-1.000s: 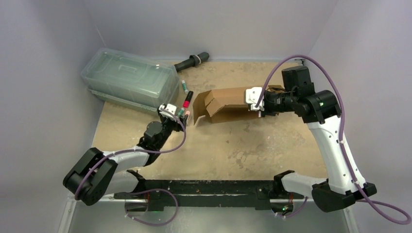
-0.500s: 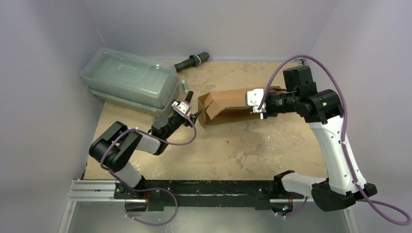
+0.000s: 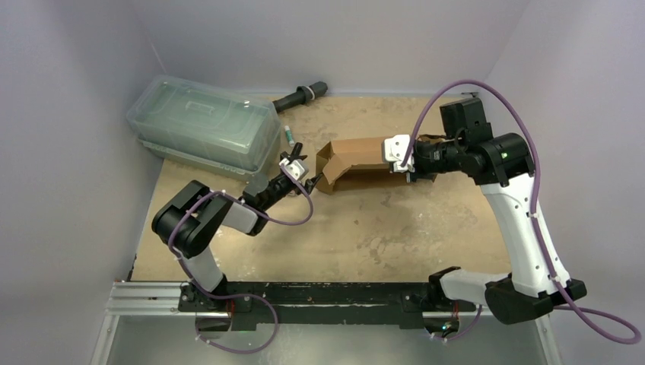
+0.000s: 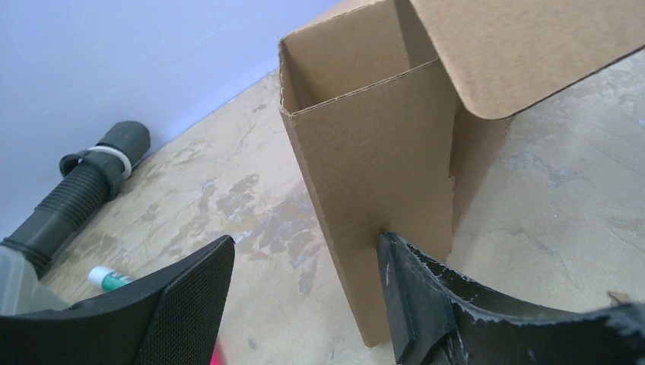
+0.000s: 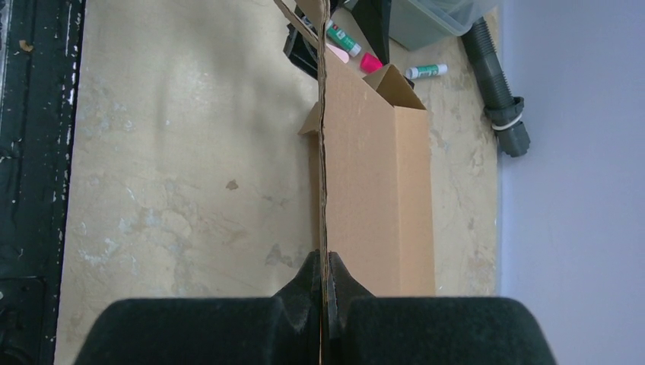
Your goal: Fold the paper box
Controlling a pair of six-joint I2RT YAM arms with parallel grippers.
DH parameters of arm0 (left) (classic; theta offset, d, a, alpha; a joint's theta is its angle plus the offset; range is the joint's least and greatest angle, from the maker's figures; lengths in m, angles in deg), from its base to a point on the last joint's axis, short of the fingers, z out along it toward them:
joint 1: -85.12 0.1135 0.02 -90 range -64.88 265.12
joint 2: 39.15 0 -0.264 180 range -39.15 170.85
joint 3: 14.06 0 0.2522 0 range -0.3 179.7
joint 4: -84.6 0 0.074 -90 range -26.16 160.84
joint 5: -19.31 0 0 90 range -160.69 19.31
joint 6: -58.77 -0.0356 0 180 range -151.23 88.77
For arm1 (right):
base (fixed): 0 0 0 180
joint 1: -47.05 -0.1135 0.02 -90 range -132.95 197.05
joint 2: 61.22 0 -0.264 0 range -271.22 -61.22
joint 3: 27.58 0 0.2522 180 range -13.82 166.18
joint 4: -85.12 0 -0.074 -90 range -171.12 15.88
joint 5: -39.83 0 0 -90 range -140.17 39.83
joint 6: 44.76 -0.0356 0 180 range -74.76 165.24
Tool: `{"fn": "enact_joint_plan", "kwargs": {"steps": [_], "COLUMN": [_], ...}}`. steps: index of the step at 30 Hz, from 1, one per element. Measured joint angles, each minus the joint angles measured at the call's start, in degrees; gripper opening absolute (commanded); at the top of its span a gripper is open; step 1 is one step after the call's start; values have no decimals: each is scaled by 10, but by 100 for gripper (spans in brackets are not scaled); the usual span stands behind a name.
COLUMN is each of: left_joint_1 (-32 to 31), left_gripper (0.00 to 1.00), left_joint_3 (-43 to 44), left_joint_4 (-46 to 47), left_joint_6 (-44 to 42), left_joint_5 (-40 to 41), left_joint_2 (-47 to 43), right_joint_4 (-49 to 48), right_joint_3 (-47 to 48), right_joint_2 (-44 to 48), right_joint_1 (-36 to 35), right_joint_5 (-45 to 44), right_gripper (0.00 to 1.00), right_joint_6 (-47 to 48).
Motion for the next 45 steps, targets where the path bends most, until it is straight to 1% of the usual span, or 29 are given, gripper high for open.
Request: {"fn": "enact_joint_plan", "kwargs": {"steps": [10, 18, 23, 28, 31, 39, 45], "left_joint_1": [3, 1, -28, -74, -90, -119, -131], "left_gripper": [67, 66, 65, 66, 66, 65, 64], "left_joint_3": [33, 37, 37, 37, 37, 38, 44], "left_joint_4": [24, 54, 64, 91, 103, 103, 103], "left_joint_6": [2, 13, 0, -28, -43, -73, -86], "left_joint_5": [-63, -62, -2, 81, 130, 244, 295], "left_joint_2": [35, 52, 54, 74, 91, 124, 143], "right_joint_4": [6, 8, 10, 12, 14, 18, 18], "right_joint_3": [3, 6, 10, 14, 15, 22, 30], "right_joint_2": [-8, -15, -21, -28, -30, -36, -50], "right_joint_1": [0, 0, 0, 0, 0, 0, 0], "right_joint_5": [8, 12, 17, 25, 26, 30, 37], "right_gripper": [0, 0, 0, 0, 0, 0, 0], "right_joint_6": [0, 0, -1, -1, -3, -6, -13]}}
